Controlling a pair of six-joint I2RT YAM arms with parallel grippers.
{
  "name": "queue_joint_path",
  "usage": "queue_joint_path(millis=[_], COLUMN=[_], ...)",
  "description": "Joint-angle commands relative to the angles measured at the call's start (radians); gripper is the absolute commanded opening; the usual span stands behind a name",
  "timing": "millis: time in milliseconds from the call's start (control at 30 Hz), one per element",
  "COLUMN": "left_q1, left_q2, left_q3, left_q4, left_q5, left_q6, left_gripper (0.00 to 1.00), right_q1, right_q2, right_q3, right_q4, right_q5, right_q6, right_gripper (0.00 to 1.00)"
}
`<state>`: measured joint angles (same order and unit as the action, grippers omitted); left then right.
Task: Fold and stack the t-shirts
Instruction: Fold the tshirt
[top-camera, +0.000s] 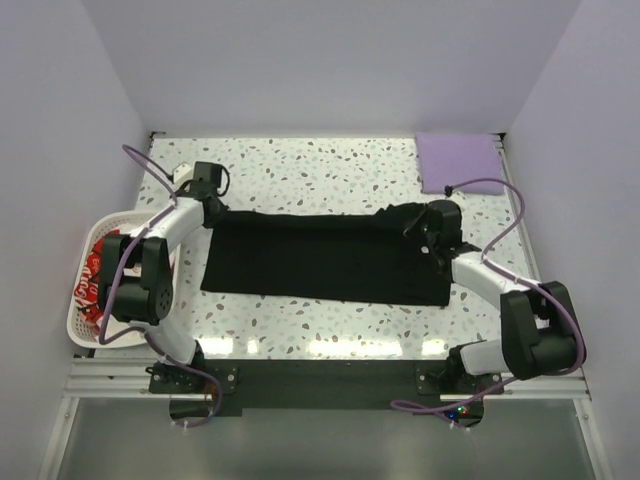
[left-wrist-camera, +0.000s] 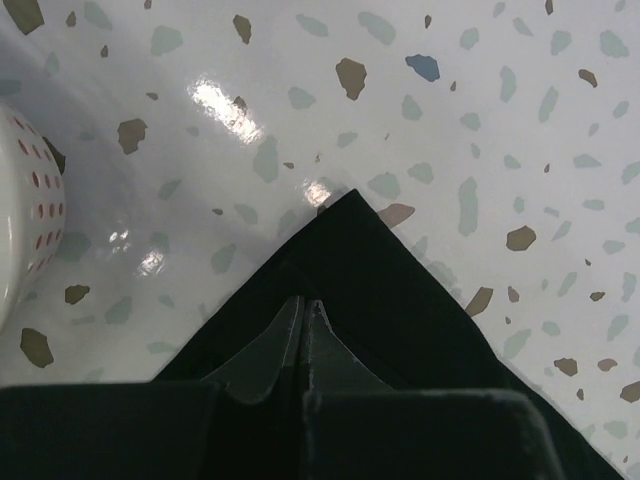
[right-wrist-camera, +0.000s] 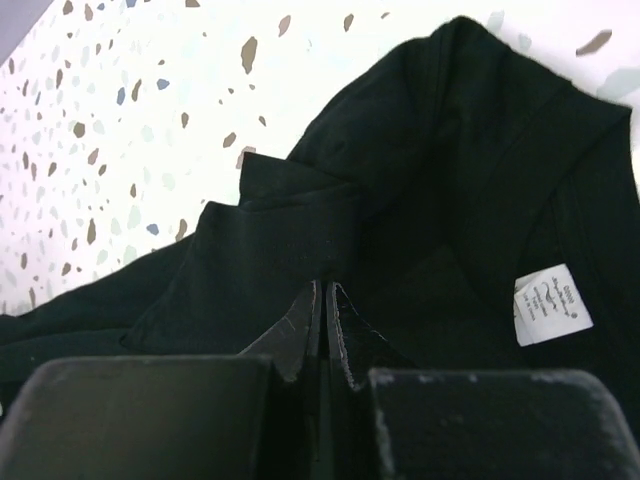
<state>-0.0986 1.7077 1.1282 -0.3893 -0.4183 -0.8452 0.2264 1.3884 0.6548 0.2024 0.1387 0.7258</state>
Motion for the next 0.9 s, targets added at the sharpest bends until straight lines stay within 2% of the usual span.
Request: queue_joint_path(millis=[0, 200, 367, 433, 500, 567, 733, 867], left_q1=[0.01, 0.01, 0.01, 0.01, 0.014, 0.025, 0.03, 0.03], left_q2=[-0.063, -0.091, -0.091, -0.103, -0.126, -0.141, -0.204, -0.235], left_q3=[-0.028, -0.085, -0.103, -0.111, -0.119, -0.123, -0.125, -0.122], left_q4=[0.004, 0.018, 0.02, 0.023, 0.033, 0.029, 0.013, 0.009], left_q5=[-0.02, 0.003, 0.027, 0.033, 0.049, 0.071, 0.088, 0.13], left_q6=[-0.034, -0.046, -0.054, -0.057, -0.052, -0.049, -0.028, -0.003], left_gripper=[0.0, 0.0, 0.01, 0.07, 0.09, 0.16, 0.44, 0.46], right_q1=[-0.002, -0.001, -0.001, -0.001, -0.001, -0.001, -0.002, -0.004], right_q2=[-0.055, -0.081, -0.095, -0.106, -0.135, -0.176, -0.184, -0.072], right_q3=[-0.05, -0.152, -0.219, -0.227, -0.222, -0.201, -0.034, 0.124], right_q4=[0.094, 0.17, 0.235, 0.236, 0.218, 0.149, -0.087, -0.199], right_q5=[0.029, -0.007, -0.03, -0.05, -0.057, -0.059, -0.038, 0.004], right_q6=[0.058, 0.122, 0.138, 0.136, 0.121, 0.106, 0.009, -0.064], right_gripper=[0.0, 0.01, 0.11, 0.16, 0.26, 0.34, 0.46, 0.52])
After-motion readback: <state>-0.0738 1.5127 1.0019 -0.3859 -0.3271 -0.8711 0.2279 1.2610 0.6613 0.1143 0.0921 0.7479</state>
